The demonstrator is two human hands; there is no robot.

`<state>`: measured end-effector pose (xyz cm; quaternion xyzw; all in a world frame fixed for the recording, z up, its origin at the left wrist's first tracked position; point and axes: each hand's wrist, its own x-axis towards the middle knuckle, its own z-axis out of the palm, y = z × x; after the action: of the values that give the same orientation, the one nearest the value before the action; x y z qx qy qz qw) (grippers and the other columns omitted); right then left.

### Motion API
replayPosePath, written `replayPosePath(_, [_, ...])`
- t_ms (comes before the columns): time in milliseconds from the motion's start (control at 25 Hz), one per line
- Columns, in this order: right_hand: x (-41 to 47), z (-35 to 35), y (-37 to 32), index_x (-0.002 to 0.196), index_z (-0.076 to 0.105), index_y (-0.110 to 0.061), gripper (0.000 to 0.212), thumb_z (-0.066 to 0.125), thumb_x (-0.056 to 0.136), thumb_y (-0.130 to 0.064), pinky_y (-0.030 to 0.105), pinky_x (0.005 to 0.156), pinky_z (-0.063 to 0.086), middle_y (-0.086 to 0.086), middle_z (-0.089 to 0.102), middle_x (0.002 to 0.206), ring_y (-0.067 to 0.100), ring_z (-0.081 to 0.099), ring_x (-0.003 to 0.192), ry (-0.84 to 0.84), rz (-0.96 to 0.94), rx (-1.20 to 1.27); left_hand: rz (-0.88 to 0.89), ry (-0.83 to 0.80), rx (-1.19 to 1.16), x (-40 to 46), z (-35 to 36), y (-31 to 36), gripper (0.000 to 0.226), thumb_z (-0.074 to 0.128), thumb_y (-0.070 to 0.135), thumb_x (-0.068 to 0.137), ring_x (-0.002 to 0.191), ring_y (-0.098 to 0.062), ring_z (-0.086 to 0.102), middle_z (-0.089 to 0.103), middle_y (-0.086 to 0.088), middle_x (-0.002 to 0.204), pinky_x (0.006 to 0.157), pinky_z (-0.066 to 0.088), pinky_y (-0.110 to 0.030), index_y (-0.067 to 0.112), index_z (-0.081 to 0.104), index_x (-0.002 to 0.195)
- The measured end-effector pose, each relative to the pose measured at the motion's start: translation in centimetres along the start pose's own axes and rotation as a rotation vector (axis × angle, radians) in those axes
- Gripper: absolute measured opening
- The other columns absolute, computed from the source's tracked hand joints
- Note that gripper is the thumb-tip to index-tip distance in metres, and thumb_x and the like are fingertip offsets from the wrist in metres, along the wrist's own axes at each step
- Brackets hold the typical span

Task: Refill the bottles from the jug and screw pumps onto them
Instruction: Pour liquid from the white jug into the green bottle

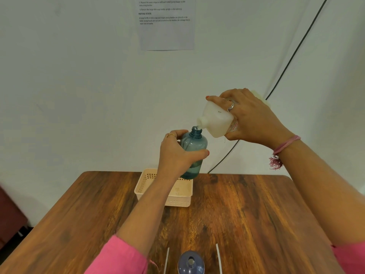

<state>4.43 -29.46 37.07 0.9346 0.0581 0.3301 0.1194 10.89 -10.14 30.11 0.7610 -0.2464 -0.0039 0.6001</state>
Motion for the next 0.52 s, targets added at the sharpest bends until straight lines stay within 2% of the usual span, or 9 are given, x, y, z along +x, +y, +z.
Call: replayPosePath(520, [0.19,0.02,0.11,0.143,0.038,-0.023,0.097,0.084,0.058,-0.024,0.045,0.092,0.041,0.015,0.053,0.125,0.035,0.050,0.110,0.005,-0.021,-0.008,-0.001,-0.010,-0.040,-0.03,-0.08,0.02,0.074,0.088,0.019,0.061,0.101,-0.011,0.052,0.053,0.002,0.118,0.077,0.048,-0.020,0.021,0.048,0.122])
